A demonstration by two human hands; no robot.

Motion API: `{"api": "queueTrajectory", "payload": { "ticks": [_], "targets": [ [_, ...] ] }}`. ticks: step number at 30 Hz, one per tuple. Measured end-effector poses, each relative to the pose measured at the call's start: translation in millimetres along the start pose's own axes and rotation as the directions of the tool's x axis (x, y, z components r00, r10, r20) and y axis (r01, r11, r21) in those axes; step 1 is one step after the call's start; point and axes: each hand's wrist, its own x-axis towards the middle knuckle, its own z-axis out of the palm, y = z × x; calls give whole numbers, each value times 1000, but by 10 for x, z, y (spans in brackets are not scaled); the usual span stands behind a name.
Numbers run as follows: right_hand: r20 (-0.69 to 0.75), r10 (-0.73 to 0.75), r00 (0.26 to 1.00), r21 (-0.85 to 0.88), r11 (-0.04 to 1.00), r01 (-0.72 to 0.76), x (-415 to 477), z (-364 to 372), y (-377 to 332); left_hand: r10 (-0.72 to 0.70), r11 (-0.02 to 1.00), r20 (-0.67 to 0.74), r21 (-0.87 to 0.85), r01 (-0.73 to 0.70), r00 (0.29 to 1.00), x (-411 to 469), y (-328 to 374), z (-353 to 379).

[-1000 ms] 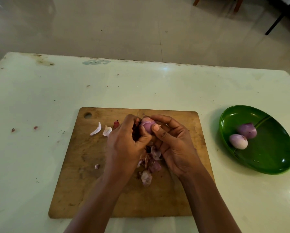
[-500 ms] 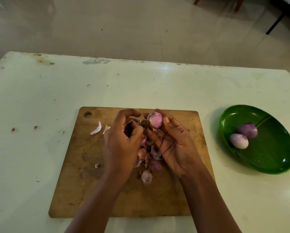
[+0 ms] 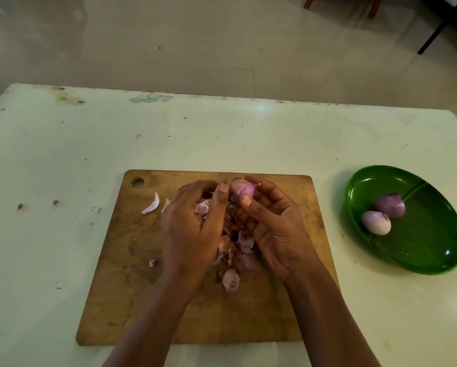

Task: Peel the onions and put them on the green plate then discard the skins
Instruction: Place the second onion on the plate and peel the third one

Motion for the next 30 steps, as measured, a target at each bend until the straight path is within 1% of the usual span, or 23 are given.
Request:
{"api": "queueTrajectory", "payload": {
  "ticks": [7,9,12,15,18,21,24,30],
  "targets": [
    [39,-10,999,4,1000,10,3,6,-4,93,995,133,17,-96,987,1,30,5],
    [45,-7,999,-5,1000,7,1,3,-3,107,994,136,20,-110,985,2,18,5],
    [74,-9,997,10,1000,9,1,13,3,82,995,91,57,-88,992,8,-26,2],
    [91,-11,996,15,1000,10,-1,28,10,63,998,69,-5,-63,996,16,-25,-14],
    [83,-16,996,12,1000,15,-3,23,5,67,995,116,-81,-58,991,12,29,-33],
    [83,-21,996,2,1000,21,-3,16,2,71,993,130,-103,-57,989,12,60,-37],
    [91,-21,996,-45,999,26,0,14,12,62,996,102,-65,-56,993,25,68,-48],
    [107,-33,994,-104,994,44,10,-12,29,108,989,99,86,-117,989,22,56,-65]
  ]
}}
